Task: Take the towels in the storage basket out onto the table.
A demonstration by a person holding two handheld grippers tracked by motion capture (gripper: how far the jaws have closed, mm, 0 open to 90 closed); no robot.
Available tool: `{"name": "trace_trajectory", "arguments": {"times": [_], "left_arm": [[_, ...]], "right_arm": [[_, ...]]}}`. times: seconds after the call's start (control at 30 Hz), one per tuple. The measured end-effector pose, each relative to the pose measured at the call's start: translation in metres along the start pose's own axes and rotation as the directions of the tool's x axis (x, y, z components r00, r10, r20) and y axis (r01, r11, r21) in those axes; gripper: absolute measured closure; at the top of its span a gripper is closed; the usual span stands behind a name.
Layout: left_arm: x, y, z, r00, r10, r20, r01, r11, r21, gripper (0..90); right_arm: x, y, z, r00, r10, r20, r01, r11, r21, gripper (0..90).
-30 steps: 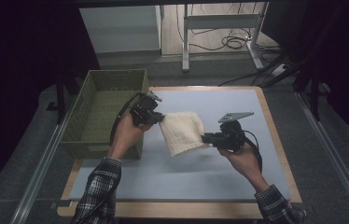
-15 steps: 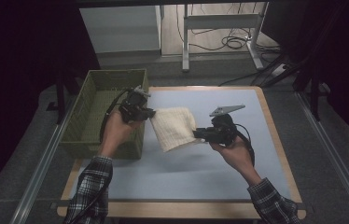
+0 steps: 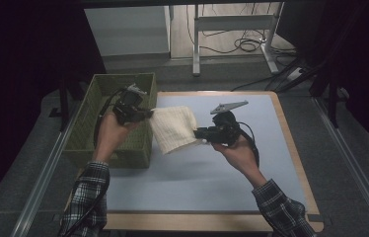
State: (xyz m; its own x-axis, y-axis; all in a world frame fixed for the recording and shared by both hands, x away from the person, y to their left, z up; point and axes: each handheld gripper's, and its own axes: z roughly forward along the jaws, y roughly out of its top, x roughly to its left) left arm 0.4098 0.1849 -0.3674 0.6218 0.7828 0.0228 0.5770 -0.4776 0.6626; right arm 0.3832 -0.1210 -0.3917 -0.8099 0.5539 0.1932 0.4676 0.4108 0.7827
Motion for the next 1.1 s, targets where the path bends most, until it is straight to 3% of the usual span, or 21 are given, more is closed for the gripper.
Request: {"name": "trace_trajectory", "arguments": {"times": [0.57,1.1], "left_arm": [[0.032,-0.010,-0.020,0.9972,-0.056,-0.049,0.055,0.9983,-0.016,85.0],[0.061,-0.024,-0.033,0.9899,-0.110,-0.090,0.106,0.9935,-0.039,85.3]], "right_arm": [[0.018,0.030,0.031,0.9994,-0.029,-0.019,0.029,0.9996,-0.003,81.9],[0.032,0.050,0.060,0.9988,-0.034,-0.036,0.033,0.9993,-0.013,81.9]]}}
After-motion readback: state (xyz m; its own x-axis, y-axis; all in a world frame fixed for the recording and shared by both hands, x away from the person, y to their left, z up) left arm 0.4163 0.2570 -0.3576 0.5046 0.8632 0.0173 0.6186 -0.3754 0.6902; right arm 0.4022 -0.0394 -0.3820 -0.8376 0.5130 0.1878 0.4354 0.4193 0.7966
